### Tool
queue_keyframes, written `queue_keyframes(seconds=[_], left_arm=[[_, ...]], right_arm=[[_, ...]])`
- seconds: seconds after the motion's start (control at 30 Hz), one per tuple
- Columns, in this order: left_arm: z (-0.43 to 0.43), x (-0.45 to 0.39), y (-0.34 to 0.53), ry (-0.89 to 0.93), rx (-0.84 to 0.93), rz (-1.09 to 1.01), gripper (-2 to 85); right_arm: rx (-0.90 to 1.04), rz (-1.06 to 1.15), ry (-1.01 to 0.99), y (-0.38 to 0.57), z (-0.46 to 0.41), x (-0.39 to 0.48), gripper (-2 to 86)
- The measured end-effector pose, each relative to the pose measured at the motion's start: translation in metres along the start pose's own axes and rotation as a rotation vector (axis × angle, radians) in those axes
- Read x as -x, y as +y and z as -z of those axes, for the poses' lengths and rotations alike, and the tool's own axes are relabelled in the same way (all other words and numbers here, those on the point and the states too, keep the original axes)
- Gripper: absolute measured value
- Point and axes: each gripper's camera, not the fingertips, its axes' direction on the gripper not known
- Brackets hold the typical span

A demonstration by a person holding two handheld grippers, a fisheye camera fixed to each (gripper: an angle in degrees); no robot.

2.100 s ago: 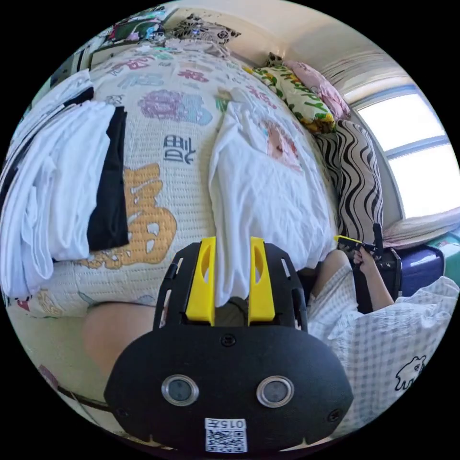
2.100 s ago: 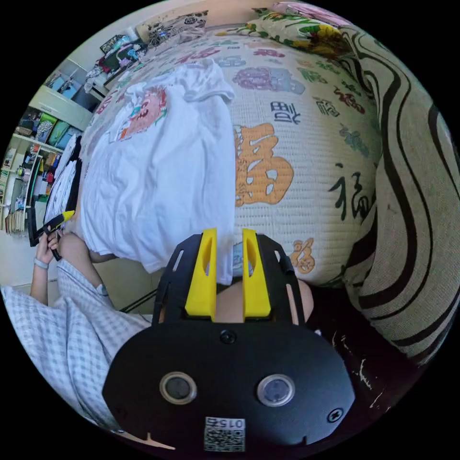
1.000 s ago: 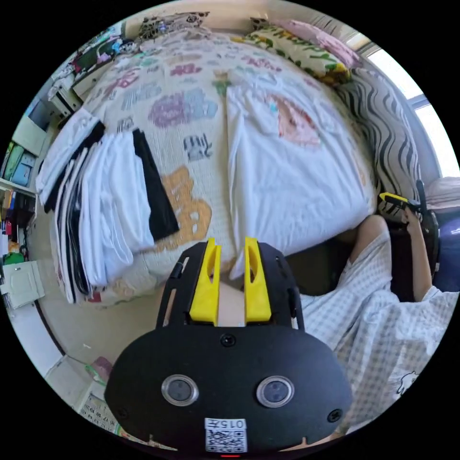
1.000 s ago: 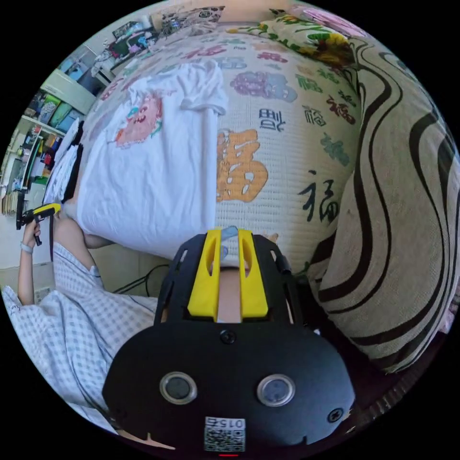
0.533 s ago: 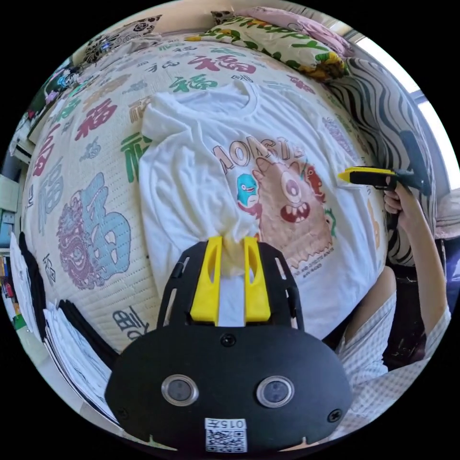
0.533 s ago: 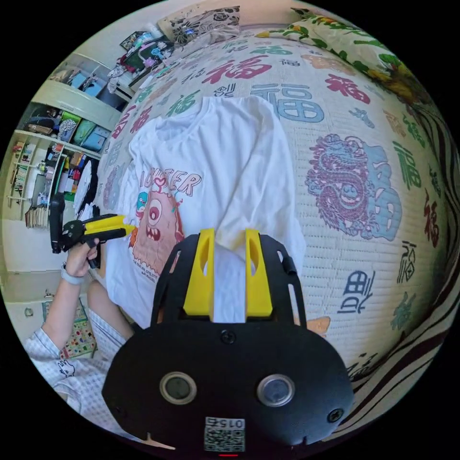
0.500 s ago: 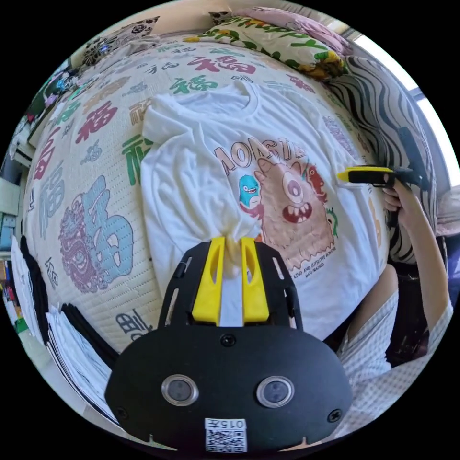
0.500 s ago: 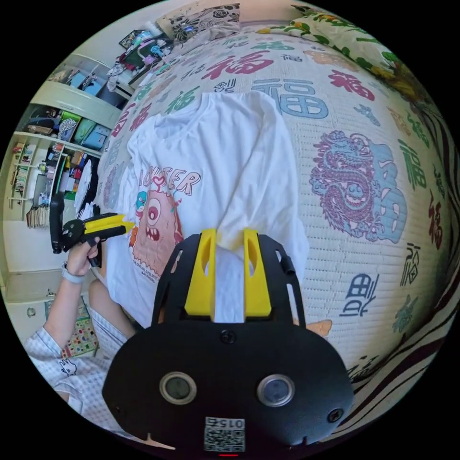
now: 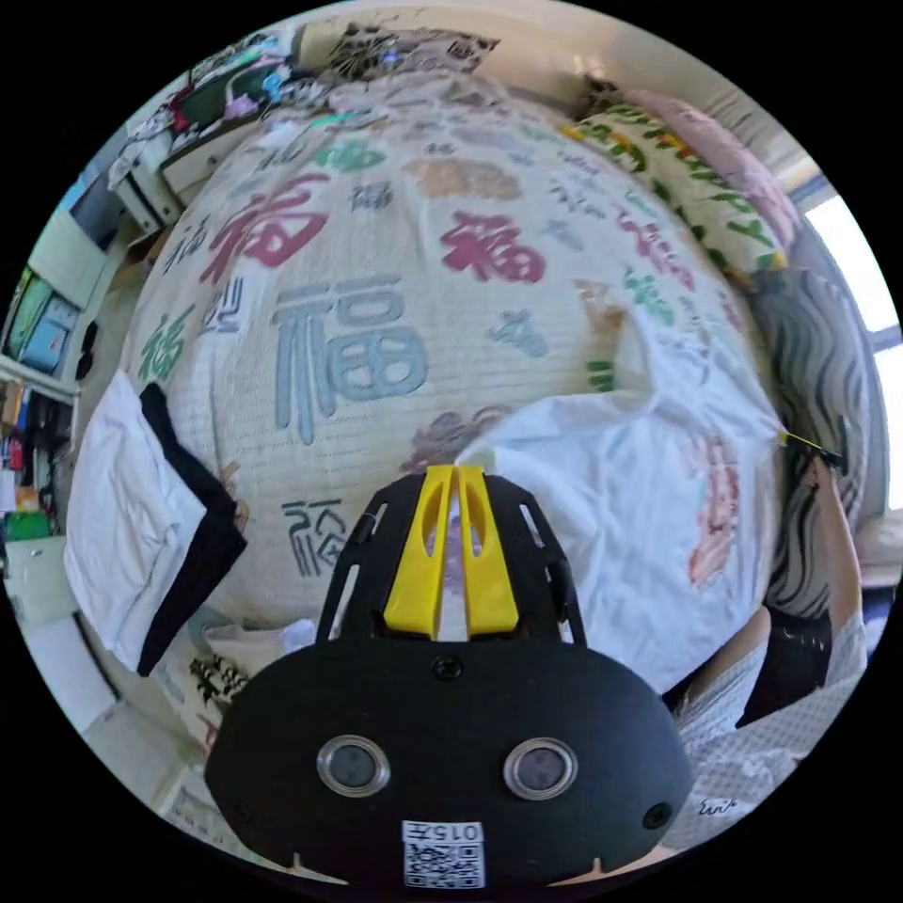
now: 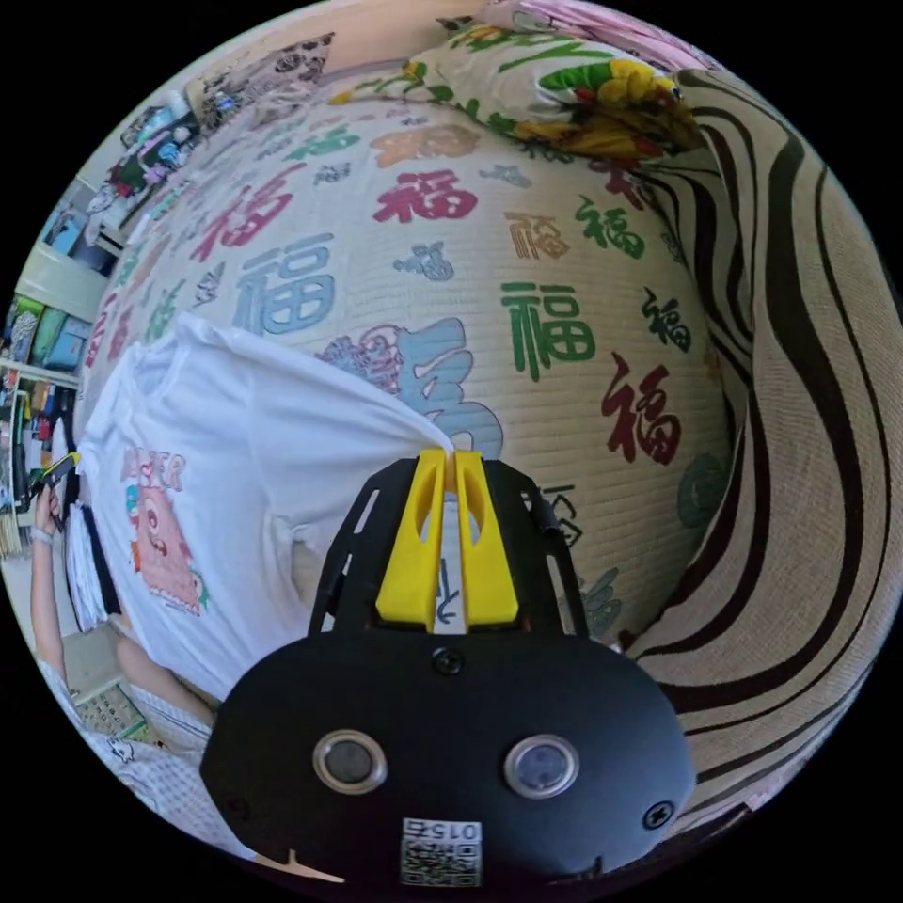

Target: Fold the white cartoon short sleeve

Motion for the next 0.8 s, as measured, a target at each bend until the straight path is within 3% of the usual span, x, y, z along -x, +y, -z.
queue_keyframes(seconds=[0.07, 0.17, 0.27, 0.4, 0.5, 0.67, 0.8], left_arm=[[-0.004, 0.008, 0.006, 0.073, -0.01, 0.047, 2.4], [0.02, -0.011, 0.013, 0.091, -0.186, -0.043, 5.7], [0.037, -0.057, 0.003, 0.197, -0.247, -0.229, 11.9], [0.029, -0.132, -0.016, 0.088, -0.266, -0.441, 11.2], [-0.003, -0.145, -0.034, -0.013, -0.166, -0.43, 4.8], [0.007, -0.108, -0.038, -0.006, -0.328, -0.207, 2.0], [-0.007, -0.098, -0.037, -0.128, -0.265, -0.177, 3.0]], right_arm=[[0.03, -0.013, 0.086, -0.004, -0.005, 0.007, 5.7], [-0.07, -0.049, 0.076, -0.01, 0.009, 0.012, 6.2], [-0.204, 0.096, 0.04, -0.022, 0.03, 0.044, 7.6], [-0.241, 0.348, -0.045, -0.045, 0.038, 0.118, 9.9], [-0.19, 0.418, -0.061, -0.062, 0.021, 0.155, 9.7], [-0.059, 0.405, 0.056, -0.079, -0.015, 0.171, 3.5], [-0.135, 0.219, -0.043, -0.078, -0.015, 0.148, 2.0]])
